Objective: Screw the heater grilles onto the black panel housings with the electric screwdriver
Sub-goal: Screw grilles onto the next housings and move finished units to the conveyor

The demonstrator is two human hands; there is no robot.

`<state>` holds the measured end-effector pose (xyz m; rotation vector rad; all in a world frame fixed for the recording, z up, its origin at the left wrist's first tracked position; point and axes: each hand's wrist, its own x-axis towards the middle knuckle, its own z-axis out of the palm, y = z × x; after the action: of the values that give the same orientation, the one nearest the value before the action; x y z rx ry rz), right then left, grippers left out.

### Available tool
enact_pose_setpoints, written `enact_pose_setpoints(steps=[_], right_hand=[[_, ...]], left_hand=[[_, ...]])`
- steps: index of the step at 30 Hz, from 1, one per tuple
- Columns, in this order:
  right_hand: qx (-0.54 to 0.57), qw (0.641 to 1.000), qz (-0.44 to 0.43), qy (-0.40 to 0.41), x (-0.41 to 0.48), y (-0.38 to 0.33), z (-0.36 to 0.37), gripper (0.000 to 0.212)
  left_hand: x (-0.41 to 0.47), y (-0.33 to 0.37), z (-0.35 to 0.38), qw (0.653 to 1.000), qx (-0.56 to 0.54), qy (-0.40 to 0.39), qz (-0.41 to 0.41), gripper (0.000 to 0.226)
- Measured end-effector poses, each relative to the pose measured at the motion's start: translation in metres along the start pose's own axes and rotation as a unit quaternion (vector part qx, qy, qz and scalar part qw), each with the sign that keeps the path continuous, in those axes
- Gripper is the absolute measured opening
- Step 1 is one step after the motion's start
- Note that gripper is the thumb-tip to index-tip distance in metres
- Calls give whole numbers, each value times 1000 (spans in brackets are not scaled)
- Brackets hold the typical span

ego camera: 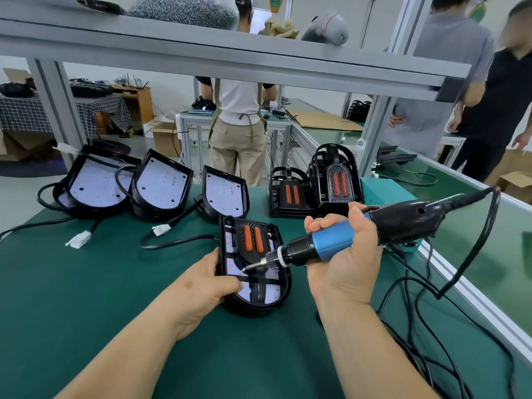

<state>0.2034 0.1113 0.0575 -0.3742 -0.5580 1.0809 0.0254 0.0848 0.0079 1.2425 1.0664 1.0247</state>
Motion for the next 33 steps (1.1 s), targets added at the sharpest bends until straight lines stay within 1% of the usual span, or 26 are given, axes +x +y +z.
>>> enact_pose_setpoints(steps=[2, 4, 6, 7, 8, 9, 10, 11, 12, 13, 14, 15, 17, 21, 23, 24, 27, 30, 33], right_hand=[[-4, 1000, 2, 3, -1, 3, -1, 16], [-9, 1000, 2, -6, -3, 5, 0, 17], [-16, 1000, -6, -21, -4, 6, 1, 17], [-20, 999, -11, -28, -5, 6, 2, 16], [-23, 999, -17, -33, -6, 6, 3, 16], [-25, 999, -22, -36, -6, 5, 4, 16], [-27, 999, -28, -39, -6, 5, 4, 16], [-28, 998, -33, -40, -6, 4, 5, 16], [-31, 998, -38, -41, -6, 3, 5, 16], [-34, 998, -41, -40, -7, 2, 5, 15], [-36, 998, -41, -40, -7, 2, 6, 15], [-38, 998, -39, -41, -8, 3, 6, 14], [-45, 997, -37, -44, -9, 3, 6, 14], [-53, 996, -37, -55, -9, 5, 8, 13], [-54, 996, -37, -58, -10, 5, 9, 20], [-56, 996, -37, -59, -11, 6, 10, 21], [-69, 995, -46, -62, -12, 6, 10, 13], [-74, 994, -46, -64, -12, 7, 10, 12], [-73, 994, -44, -69, -14, 7, 12, 20]], left_hand=[[-2, 2, -2, 999, 31, 12, -16, 58], [-5, 5, -3, 999, 29, -7, -42, 60], [-7, 7, -6, 998, 21, -26, -59, 68], [-7, 8, -10, 998, 3, -10, -68, 74], [-6, 10, -12, 997, -16, 32, -73, 78], [-6, 12, -14, 993, -10, 96, -66, 75], [-6, 15, -16, 984, 35, 171, -41, 60], [-6, 18, -17, 965, 119, 236, 4, 39], [-5, 20, -17, 937, 207, 275, 57, 24], [-4, 22, -17, 910, 281, 285, 107, 22], [-2, 23, -16, 894, 325, 276, 136, 26], [0, 23, -15, 889, 348, 261, 144, 28], [4, 21, -12, 892, 357, 245, 128, 27], [8, 11, -12, 916, 297, 255, 85, 17], [8, 9, -12, 924, 271, 258, 81, 19], [7, 9, -12, 926, 265, 259, 79, 20], [7, 8, -11, 927, 257, 261, 74, 20], [7, 8, -11, 927, 255, 266, 70, 21], [6, 8, -11, 928, 253, 267, 66, 22]])
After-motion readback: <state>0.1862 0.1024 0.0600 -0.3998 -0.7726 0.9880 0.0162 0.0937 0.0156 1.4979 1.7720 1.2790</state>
